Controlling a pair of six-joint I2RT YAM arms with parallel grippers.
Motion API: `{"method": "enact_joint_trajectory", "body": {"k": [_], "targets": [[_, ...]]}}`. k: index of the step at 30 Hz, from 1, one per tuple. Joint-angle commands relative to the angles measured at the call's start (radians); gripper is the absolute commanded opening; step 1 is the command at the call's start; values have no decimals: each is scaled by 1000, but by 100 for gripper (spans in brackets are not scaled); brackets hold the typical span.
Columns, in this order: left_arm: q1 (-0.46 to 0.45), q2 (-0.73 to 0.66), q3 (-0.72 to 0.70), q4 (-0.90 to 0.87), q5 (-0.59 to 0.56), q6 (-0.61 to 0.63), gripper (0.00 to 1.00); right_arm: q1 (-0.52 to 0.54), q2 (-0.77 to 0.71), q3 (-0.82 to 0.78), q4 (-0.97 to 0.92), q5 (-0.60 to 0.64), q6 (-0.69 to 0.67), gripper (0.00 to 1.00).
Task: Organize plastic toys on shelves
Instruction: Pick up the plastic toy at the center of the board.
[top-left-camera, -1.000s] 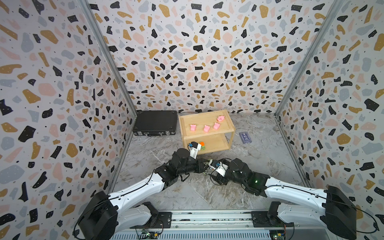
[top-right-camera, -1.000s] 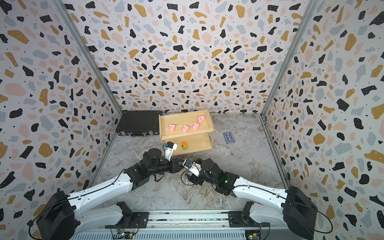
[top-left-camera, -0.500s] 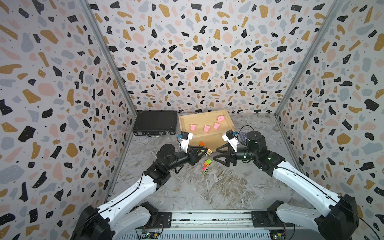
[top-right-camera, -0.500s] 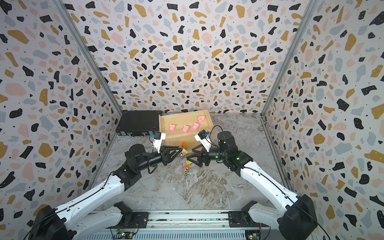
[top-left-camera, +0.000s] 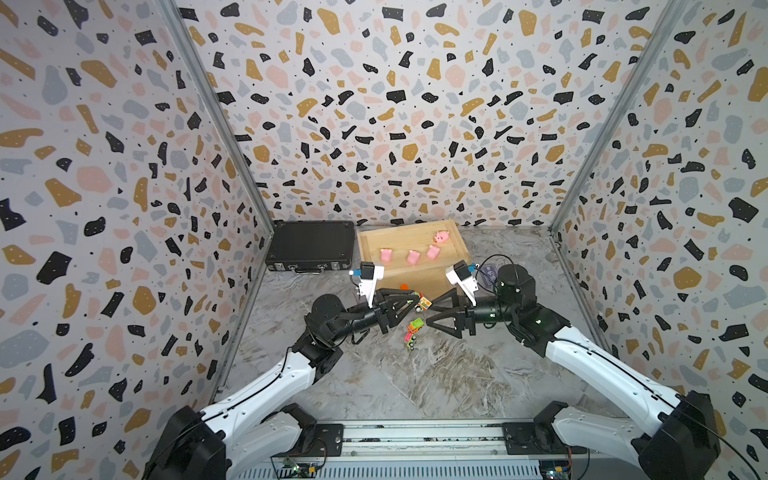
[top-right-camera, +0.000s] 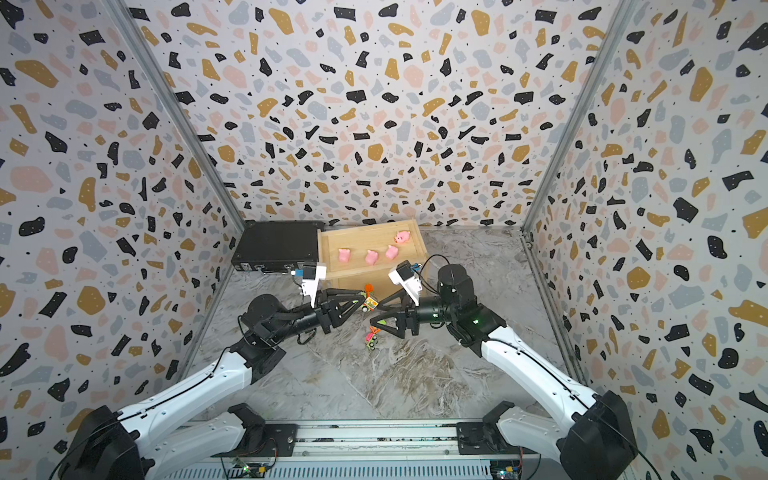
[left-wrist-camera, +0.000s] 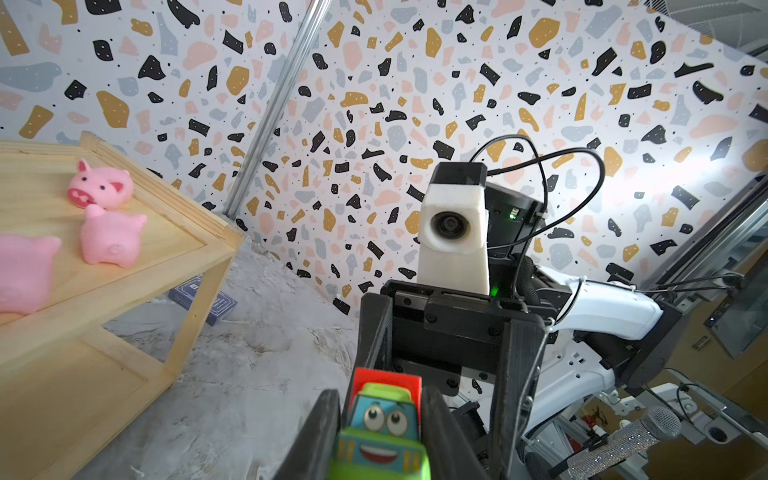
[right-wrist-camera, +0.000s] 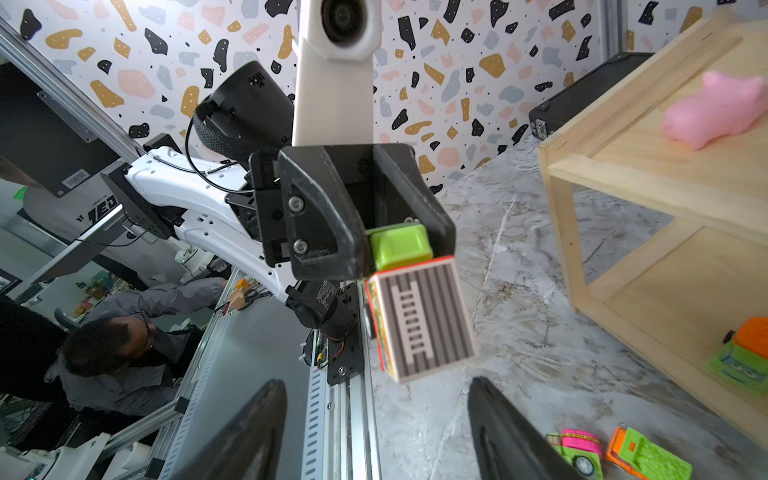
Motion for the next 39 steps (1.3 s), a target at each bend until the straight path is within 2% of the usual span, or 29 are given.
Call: {"method": "enact_joint_trajectory", "body": {"k": [1,6,14,21,23,30,34,35,37,39], "targets": [[1,-7,-10,153,7,-57,20,-3,-24,-29,177,61,93,71],[-17,4,-8,173,-6,-68,20,-2,-19,-49,279,78,138,66],[-56,43,-3,210,-26,-73,20,0,-20,-58,367,78,166,65],[-62,50,4,209,-39,-65,20,5,-7,-61,374,58,180,44],[-62,52,3,210,-42,-66,20,6,-5,-64,375,55,183,41],[-64,54,6,212,-49,-60,20,11,0,-76,370,55,189,43],[-65,55,6,198,-60,-50,21,11,3,-80,390,55,205,24],[-65,55,7,197,-65,-49,23,11,4,-82,389,58,204,19],[-67,54,8,187,-74,-48,40,11,0,-87,382,82,196,14],[-67,49,6,165,-89,-39,76,11,-10,-98,368,123,174,11]]}}
